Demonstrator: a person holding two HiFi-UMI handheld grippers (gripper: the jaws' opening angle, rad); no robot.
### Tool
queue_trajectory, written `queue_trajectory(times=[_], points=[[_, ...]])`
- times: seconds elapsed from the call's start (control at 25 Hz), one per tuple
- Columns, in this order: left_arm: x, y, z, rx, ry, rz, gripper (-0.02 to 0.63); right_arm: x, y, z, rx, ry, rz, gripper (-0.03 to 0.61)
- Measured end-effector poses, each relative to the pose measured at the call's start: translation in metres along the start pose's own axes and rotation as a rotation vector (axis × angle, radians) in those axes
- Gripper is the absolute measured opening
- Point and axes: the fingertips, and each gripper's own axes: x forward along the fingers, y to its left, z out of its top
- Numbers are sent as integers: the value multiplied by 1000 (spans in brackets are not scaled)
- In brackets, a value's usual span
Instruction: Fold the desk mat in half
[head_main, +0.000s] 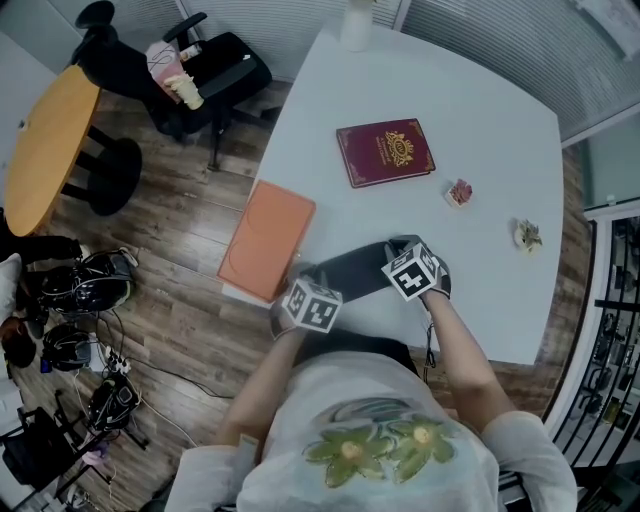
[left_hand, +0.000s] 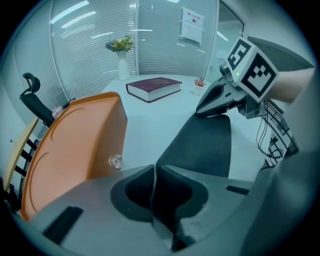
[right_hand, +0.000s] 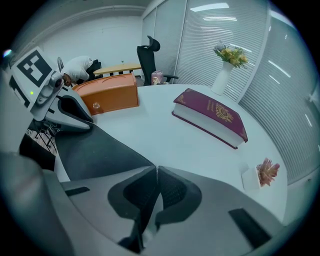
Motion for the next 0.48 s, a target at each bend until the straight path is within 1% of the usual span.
queue_trajectory(times=[0.24, 0.48], points=[[3, 2, 0, -30, -5, -15, 28, 8, -1, -2, -6, 15, 1, 31], [4, 4, -2, -135, -32, -62, 29, 12, -2, -3, 41, 14, 20, 31]])
